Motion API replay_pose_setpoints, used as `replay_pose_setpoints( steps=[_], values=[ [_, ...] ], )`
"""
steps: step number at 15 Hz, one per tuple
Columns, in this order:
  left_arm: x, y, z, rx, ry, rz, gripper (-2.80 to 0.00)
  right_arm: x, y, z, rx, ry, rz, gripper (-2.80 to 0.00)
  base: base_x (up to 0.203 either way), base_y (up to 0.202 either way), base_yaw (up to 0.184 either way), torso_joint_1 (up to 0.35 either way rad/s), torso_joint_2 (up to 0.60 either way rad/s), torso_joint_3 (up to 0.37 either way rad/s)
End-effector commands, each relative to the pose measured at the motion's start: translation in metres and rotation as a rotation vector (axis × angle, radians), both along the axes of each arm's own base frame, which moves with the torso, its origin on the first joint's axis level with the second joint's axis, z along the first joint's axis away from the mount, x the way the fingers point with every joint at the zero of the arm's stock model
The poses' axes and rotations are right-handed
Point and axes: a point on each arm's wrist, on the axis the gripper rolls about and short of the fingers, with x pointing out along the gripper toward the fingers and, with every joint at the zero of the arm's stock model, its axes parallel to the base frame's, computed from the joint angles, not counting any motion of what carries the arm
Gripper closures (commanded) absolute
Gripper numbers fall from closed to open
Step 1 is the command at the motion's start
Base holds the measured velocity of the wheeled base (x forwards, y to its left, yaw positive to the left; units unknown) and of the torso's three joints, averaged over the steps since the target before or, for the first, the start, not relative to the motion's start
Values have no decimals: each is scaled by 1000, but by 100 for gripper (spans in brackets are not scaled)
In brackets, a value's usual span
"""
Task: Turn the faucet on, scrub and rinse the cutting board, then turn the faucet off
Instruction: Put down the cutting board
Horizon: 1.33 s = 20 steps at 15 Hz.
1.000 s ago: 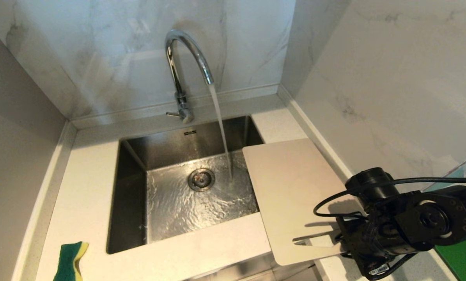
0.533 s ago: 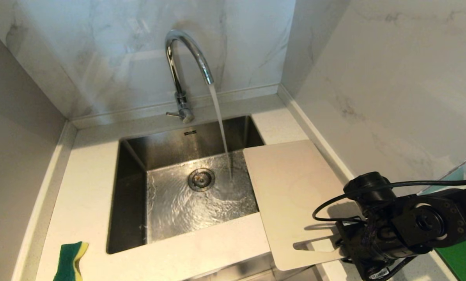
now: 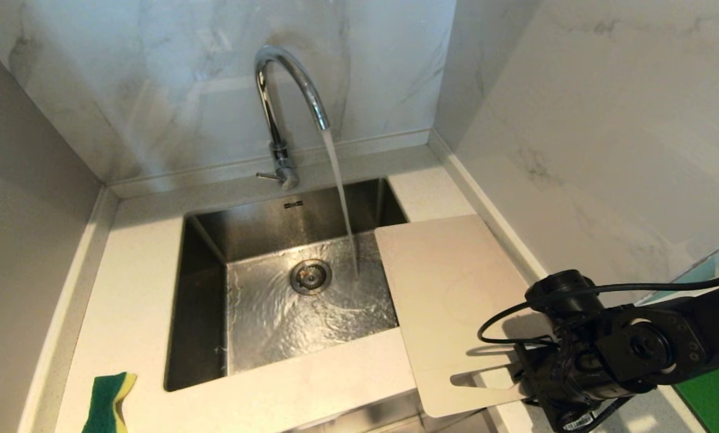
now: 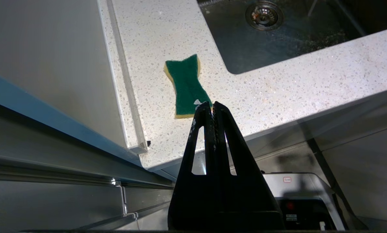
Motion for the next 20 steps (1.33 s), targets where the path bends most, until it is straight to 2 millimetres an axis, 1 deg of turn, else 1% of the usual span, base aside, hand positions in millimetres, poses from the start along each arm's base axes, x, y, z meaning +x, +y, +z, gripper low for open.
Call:
replay_pose_setpoints(
  steps=[1,17,18,19,20],
  values=[
    [0,0,0,0,1,0,0,0,0,-1,3,3,-10,0,0,0,0,0,0,0],
    [0,0,0,0,1,0,0,-3,-1,0,-8,10,8,0,0,0,0,0,0,0],
    [0,0,0,0,1,0,0,-4,-2,1,-9,6,7,-251,0,0,0,0,0,0],
    [0,0,0,0,1,0,0,-4,-2,2,-9,-1,6,-280,0,0,0,0,0,0],
    [0,0,0,0,1,0,0,-5,-2,4,-8,-8,7,-280,0,0,0,0,0,0]
  ],
)
